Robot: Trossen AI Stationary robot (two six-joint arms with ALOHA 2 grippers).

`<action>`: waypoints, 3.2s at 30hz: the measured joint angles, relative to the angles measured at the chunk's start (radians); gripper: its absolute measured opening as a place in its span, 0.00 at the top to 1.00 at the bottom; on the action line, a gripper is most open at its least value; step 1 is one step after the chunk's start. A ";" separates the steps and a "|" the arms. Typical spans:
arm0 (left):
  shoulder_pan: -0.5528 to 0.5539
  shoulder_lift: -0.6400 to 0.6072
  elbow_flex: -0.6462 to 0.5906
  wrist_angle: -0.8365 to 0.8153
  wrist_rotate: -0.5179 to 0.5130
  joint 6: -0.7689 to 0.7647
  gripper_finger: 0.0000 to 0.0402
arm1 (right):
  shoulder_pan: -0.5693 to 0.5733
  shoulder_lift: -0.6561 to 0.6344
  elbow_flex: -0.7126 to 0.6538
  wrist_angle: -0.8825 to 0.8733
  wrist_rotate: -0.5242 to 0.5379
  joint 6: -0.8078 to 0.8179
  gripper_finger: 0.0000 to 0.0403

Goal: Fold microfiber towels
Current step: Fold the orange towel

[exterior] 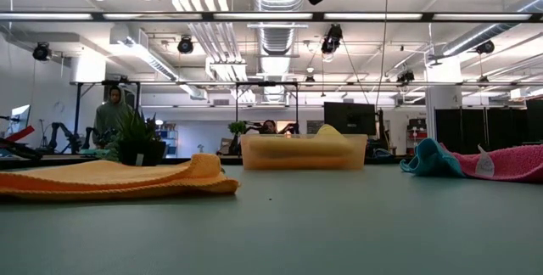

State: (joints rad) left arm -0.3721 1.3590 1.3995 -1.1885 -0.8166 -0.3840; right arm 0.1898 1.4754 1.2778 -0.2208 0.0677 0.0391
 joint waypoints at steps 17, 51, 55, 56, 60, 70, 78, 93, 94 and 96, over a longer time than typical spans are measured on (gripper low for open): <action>-0.260 0.052 -0.169 0.115 0.292 -0.257 0.53 | 0.065 0.237 0.124 -0.098 -0.002 -0.146 0.52; -0.472 0.448 -0.242 0.367 0.456 -0.448 0.53 | 0.085 0.560 0.252 0.013 -0.181 -0.278 0.52; -0.470 0.480 -0.243 0.368 0.456 -0.448 0.53 | 0.081 0.563 0.241 0.010 -0.180 -0.279 0.52; -0.469 0.487 -0.244 0.369 0.456 -0.448 0.53 | 0.078 0.570 0.241 0.014 -0.181 -0.278 0.52; -0.465 0.499 -0.244 0.366 0.456 -0.450 0.53 | 0.078 0.608 0.240 0.010 -0.181 -0.263 0.52; -0.459 0.504 -0.244 0.325 0.456 -0.552 0.57 | 0.081 0.632 0.240 -0.020 -0.063 -0.231 0.52; -0.458 0.506 -0.246 0.315 0.457 -0.552 0.78 | 0.078 0.634 0.243 -0.031 0.002 -0.245 0.60; -0.457 0.478 -0.203 0.316 0.517 -0.552 0.99 | 0.104 0.632 0.334 -0.205 0.017 -0.106 0.97; -0.457 0.468 -0.192 0.320 0.523 -0.552 0.99 | 0.113 0.631 0.350 -0.236 0.011 -0.083 0.97; -0.458 0.445 -0.172 0.324 0.545 -0.552 0.99 | 0.131 0.630 0.383 -0.288 -0.011 -0.031 0.98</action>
State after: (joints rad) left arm -0.8299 1.8036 1.2279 -0.8644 -0.2720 -0.9364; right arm 0.3209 2.1056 1.6604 -0.5092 0.0567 0.0080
